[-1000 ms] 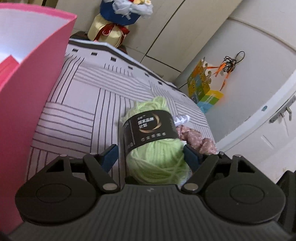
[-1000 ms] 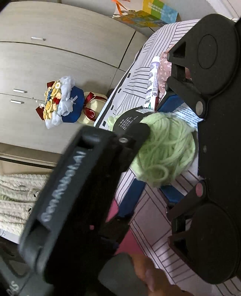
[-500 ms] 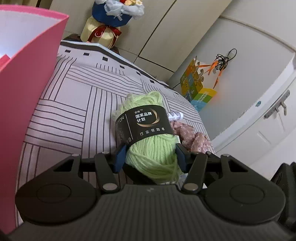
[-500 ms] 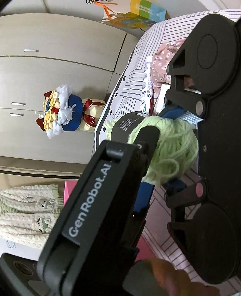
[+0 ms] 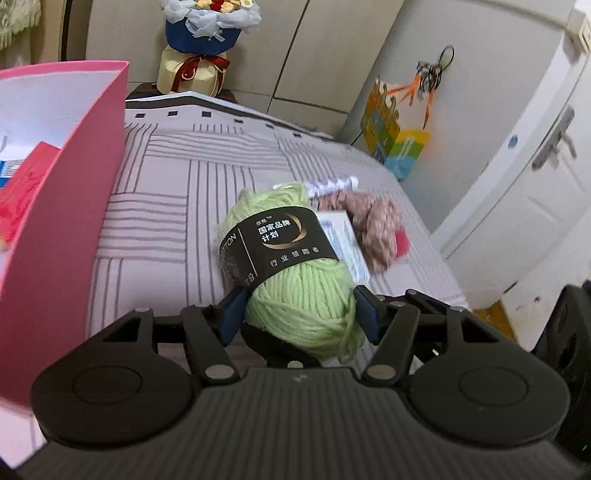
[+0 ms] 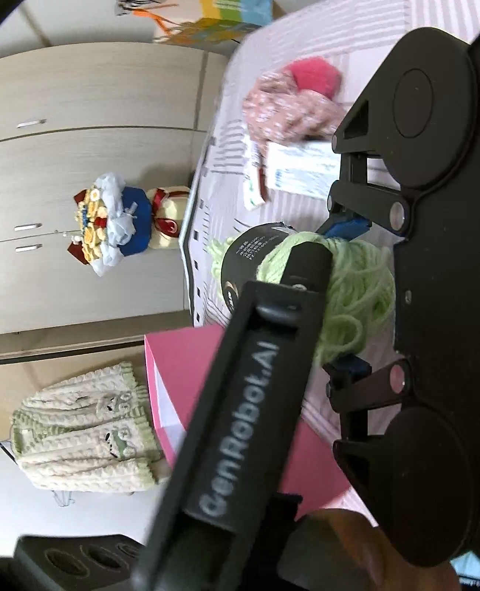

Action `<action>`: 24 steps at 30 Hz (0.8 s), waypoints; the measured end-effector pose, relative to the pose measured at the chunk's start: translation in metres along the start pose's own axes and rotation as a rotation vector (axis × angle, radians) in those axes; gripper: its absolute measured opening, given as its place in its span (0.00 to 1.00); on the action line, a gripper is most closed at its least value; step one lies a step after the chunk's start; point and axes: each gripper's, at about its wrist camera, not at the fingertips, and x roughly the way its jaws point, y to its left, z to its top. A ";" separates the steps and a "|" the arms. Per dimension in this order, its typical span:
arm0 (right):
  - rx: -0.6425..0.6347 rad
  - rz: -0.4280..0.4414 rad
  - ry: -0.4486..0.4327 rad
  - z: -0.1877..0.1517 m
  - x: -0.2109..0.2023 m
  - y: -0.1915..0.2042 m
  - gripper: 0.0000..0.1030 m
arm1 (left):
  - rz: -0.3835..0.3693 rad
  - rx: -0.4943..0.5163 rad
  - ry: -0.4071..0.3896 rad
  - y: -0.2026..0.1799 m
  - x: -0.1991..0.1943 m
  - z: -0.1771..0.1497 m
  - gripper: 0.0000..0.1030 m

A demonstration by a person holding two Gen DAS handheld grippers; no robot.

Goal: Organize soft objects
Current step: 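Close the left tool on the green yarn skein and lift it, then carry the yarn skein into the pink box and open the left tool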

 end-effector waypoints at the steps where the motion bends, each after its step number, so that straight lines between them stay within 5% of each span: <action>1: 0.011 0.008 0.002 -0.002 -0.003 0.001 0.62 | 0.011 0.008 0.008 -0.002 -0.004 -0.003 0.59; 16: 0.028 0.047 0.116 -0.009 -0.061 0.037 0.62 | 0.019 0.090 0.071 -0.028 -0.067 -0.039 0.58; 24: 0.008 0.126 0.163 0.009 -0.100 0.060 0.62 | -0.047 0.094 0.074 -0.028 -0.123 -0.045 0.60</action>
